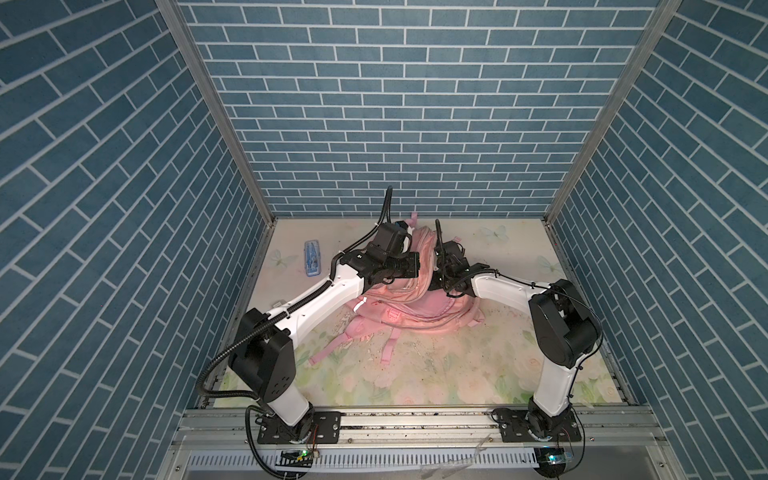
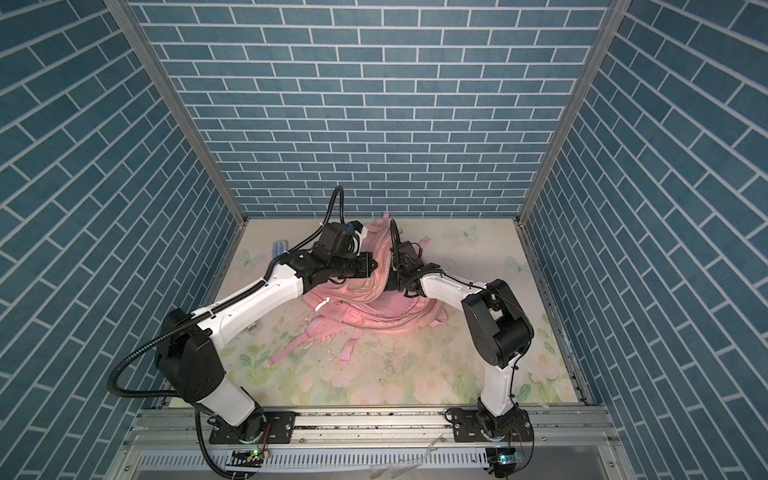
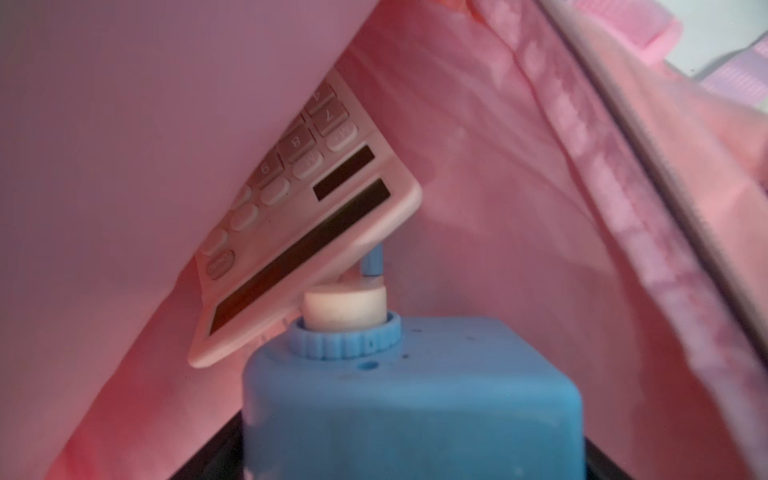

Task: Pack the student bag
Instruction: 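Carry the sharpener with the right gripper into the compartment held open by the left gripper, then open the right gripper to drop the sharpener and withdraw it from the bag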

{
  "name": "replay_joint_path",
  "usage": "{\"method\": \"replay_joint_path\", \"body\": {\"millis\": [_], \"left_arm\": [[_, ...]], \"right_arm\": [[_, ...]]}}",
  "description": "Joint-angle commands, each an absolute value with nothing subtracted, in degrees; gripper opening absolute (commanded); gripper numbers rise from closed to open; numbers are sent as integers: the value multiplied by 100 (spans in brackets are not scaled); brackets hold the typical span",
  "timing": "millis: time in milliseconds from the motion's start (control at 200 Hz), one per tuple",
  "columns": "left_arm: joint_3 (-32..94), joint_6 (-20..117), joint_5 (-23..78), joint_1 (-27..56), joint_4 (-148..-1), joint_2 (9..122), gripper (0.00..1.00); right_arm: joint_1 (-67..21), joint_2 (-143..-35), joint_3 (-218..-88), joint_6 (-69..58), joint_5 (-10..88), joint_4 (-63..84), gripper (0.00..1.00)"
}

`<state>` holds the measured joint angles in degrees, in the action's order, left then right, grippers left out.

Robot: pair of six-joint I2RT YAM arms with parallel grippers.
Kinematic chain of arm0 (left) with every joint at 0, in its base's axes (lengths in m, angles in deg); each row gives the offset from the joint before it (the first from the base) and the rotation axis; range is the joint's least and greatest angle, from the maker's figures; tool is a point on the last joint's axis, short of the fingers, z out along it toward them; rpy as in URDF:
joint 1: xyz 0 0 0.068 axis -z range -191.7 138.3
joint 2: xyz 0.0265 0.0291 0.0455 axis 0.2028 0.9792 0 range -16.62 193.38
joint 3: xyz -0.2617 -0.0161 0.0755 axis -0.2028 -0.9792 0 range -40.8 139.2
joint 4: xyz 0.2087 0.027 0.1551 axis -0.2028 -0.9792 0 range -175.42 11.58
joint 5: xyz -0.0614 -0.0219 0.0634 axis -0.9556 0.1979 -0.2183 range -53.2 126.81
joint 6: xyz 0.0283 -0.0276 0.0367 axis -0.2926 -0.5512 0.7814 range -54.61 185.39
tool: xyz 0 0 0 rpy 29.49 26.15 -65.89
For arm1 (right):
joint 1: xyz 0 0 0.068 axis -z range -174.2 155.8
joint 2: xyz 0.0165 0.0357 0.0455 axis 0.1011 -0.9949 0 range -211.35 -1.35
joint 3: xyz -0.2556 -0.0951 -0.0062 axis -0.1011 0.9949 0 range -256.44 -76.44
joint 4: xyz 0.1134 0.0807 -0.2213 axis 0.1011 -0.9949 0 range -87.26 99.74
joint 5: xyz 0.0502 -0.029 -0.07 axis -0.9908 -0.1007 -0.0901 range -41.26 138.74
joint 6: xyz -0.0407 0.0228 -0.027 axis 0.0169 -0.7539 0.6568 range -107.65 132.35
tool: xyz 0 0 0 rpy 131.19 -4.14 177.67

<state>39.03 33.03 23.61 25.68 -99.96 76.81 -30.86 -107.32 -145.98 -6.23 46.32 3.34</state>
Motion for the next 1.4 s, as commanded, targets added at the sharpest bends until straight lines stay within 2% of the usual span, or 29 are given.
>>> {"method": "replay_joint_path", "body": {"millis": [0,270,380,450,515,870,1110,1275,1395], "left_arm": [[3945,3278,2089,2583,-9389,7475,0],[3914,3237,1987,2581,-9373,7488,0],[3874,3208,1916,2585,-9322,7488,0],[3875,3191,1872,2582,-9316,7497,0],[3885,3191,1860,2577,-9304,7494,0],[3850,3199,1870,2591,-9342,7491,0],[3827,3131,1906,2583,-9264,7350,0],[3794,3006,1969,2623,-9253,7301,0],[3775,2892,2151,2730,-9301,7255,0]], "right_arm": [[-3128,-10343,-14509,-498,4509,295,91],[-3134,-10339,-14640,-415,4379,329,93],[-3167,-10406,-14674,-164,4726,261,94],[-3248,-10565,-14951,-58,5202,-229,94],[-3256,-10694,-15185,-57,5254,-562,94],[-3286,-9931,-14430,-54,5242,424,95],[-3287,-8955,-13548,71,5156,577,86],[-3255,-7929,-12838,-210,5544,223,72],[-3032,-7190,-12237,-536,5389,42,61]]}}
